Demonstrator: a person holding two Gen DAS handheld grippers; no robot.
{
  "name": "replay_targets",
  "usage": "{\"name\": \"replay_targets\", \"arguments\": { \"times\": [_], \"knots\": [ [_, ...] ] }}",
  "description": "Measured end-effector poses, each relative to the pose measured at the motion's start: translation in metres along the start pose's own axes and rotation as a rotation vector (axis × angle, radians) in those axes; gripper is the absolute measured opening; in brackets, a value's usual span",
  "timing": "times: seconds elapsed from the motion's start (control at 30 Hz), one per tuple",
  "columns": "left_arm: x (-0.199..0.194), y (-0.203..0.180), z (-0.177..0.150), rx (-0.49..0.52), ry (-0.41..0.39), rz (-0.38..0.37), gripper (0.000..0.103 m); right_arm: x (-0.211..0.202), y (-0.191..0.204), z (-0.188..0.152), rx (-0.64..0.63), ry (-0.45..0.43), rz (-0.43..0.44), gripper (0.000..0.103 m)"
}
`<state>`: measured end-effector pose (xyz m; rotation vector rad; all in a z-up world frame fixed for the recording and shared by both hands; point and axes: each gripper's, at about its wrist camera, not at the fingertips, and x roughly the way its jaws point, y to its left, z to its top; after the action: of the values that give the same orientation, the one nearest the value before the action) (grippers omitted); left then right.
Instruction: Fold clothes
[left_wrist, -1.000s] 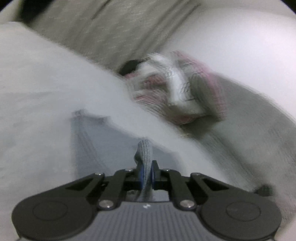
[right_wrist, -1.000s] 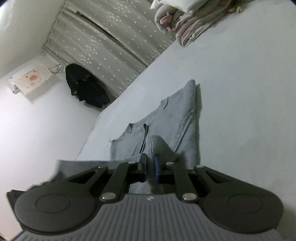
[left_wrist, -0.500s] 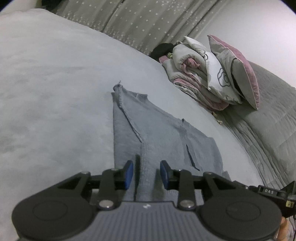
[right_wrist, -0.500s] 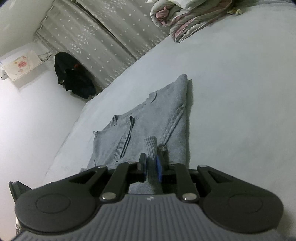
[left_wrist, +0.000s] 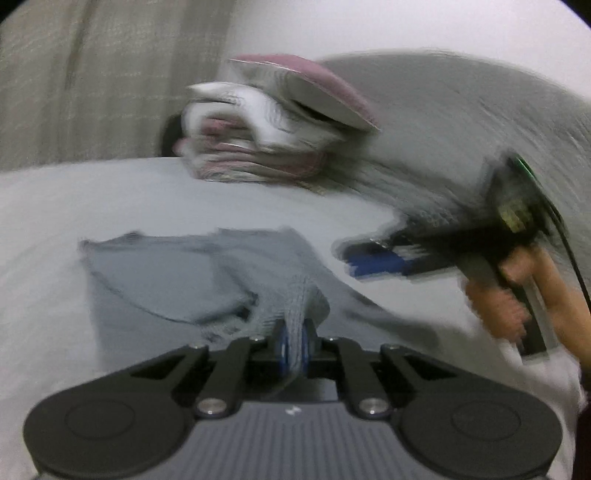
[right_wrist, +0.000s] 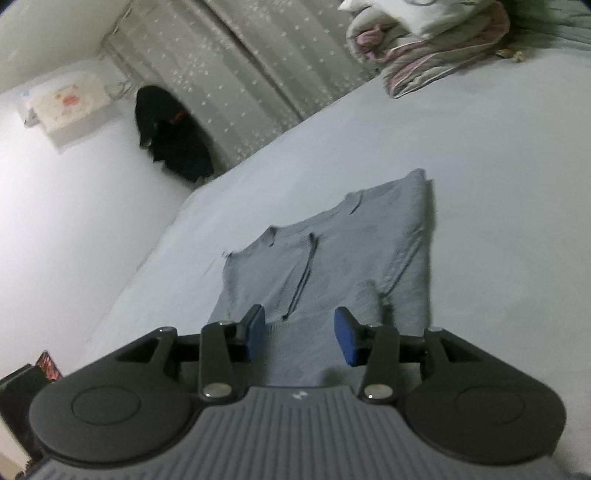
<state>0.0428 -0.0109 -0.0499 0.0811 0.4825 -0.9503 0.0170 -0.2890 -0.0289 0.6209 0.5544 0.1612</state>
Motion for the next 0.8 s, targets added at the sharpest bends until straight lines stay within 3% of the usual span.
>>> {"name": "replay_targets", "arguments": {
  "times": [0.1, 0.23, 0.57, 0.8],
  "knots": [
    [0.004, -0.025, -0.016, 0.086, 0.057, -0.033, 0.008, 0.004, 0.007, -0.002, -0.020, 0.049, 0.016, 0.046],
    [0.006, -0.032, -0.032, 0.124, 0.089, -0.018, 0.008, 0.009, 0.015, -0.007, -0.061, 0.117, 0.036, 0.046],
    [0.006, -0.050, -0.036, 0.217, 0.076, 0.030, 0.009, 0.026, 0.053, -0.028, -0.266, 0.293, 0.154, 0.046],
    [0.002, -0.059, -0.039, 0.316, 0.093, 0.028, 0.014, 0.053, 0.072, -0.049, -0.378, 0.390, 0.135, 0.046]
  ]
}}
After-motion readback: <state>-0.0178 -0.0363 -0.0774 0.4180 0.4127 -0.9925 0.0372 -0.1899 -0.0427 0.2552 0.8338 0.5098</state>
